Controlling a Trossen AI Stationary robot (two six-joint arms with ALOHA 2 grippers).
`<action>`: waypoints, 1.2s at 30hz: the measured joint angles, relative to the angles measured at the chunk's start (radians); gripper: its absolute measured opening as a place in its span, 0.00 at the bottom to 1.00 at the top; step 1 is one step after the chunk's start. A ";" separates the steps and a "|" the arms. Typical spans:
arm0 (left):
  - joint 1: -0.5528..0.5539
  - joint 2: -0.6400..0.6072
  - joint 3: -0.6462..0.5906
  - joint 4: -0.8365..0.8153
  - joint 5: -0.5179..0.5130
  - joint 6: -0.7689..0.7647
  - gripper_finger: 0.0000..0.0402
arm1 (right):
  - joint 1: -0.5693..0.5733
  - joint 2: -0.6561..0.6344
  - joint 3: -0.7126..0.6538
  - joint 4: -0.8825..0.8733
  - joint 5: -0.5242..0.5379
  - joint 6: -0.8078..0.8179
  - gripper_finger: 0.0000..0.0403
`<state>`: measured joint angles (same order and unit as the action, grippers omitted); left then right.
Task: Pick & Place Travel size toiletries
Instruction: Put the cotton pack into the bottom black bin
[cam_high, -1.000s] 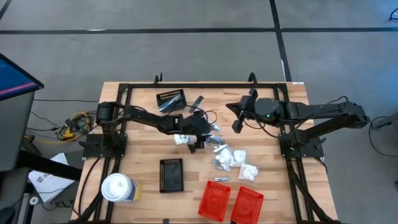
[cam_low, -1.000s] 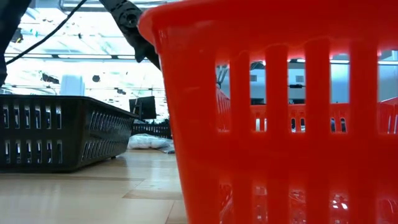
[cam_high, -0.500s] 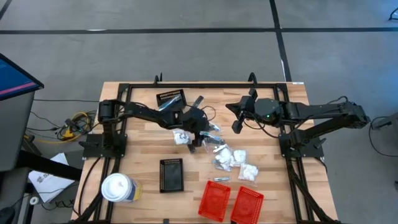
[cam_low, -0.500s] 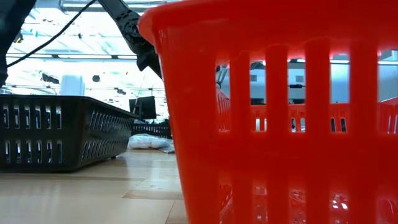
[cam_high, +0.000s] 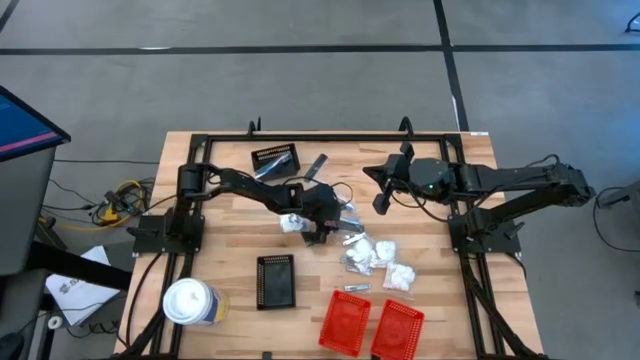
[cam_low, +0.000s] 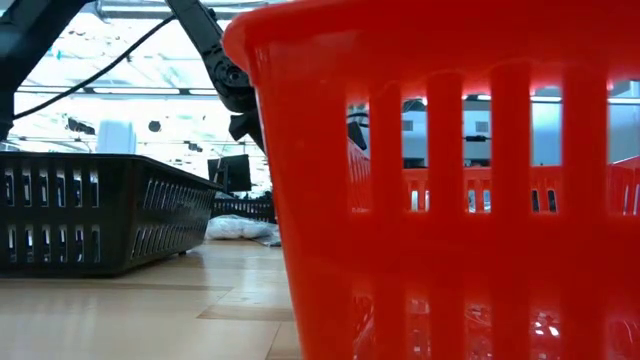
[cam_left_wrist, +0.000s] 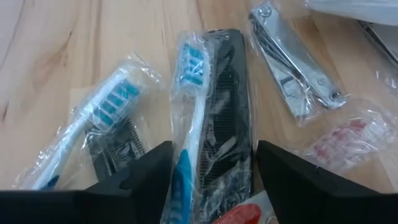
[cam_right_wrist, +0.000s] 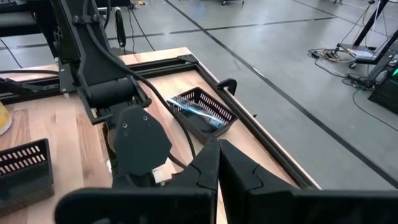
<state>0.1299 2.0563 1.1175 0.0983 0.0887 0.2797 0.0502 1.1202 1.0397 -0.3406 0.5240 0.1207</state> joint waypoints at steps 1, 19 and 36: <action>0.000 0.000 0.000 -0.001 0.000 -0.001 0.54 | 0.000 0.000 0.000 0.000 0.000 0.000 0.00; -0.022 -0.210 -0.004 -0.133 -0.195 -0.054 0.59 | 0.000 0.000 0.000 -0.017 0.000 0.000 0.00; -0.148 -0.316 -0.026 -0.588 -0.338 -0.286 0.56 | 0.000 0.000 0.000 -0.018 0.000 0.003 0.00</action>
<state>-0.0185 1.7401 1.0917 -0.4892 -0.2492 -0.0059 0.0502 1.1202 1.0397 -0.3588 0.5240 0.1238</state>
